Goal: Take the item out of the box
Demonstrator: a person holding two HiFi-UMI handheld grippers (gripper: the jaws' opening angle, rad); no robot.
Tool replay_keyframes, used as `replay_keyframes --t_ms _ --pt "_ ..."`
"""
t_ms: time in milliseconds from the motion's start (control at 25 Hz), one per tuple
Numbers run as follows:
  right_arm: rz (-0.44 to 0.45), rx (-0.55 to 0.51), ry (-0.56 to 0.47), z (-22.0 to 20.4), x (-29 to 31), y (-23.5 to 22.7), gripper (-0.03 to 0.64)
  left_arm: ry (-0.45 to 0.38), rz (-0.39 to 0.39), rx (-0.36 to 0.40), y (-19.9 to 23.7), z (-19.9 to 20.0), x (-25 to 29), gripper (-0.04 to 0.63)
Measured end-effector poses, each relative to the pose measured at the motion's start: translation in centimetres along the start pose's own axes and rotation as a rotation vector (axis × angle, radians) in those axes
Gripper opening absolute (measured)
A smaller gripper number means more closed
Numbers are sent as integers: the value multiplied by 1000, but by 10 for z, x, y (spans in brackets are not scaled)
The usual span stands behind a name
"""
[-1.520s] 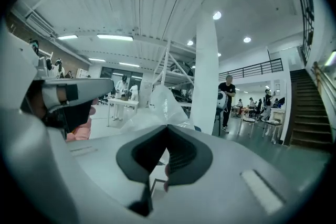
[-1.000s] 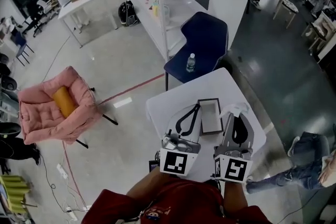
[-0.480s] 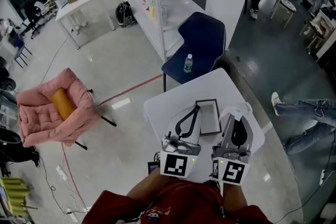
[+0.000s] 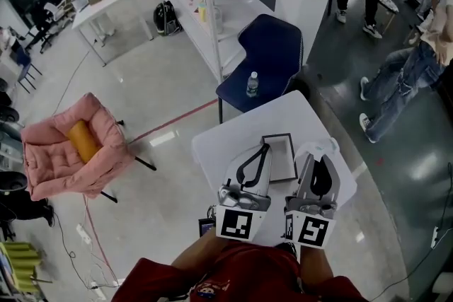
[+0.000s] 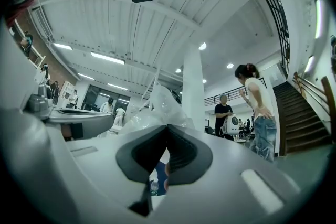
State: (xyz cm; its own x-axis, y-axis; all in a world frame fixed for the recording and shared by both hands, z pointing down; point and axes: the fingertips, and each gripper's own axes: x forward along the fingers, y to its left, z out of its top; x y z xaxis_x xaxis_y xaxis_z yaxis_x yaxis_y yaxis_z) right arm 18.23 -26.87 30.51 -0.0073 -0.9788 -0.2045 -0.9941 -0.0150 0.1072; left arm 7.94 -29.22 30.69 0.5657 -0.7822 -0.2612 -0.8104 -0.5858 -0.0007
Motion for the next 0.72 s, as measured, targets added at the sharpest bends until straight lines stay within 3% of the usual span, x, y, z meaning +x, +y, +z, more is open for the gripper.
replay_keyframes --t_ms 400,560,720 --pt "14 -2 12 -14 5 0 2 13 2 2 0 -15 4 2" --pt "23 -2 19 -12 13 -8 2 65 -23 74 -6 -17 14 2" --pt "26 0 20 -17 9 -3 2 43 -7 44 -3 -19 9 2"
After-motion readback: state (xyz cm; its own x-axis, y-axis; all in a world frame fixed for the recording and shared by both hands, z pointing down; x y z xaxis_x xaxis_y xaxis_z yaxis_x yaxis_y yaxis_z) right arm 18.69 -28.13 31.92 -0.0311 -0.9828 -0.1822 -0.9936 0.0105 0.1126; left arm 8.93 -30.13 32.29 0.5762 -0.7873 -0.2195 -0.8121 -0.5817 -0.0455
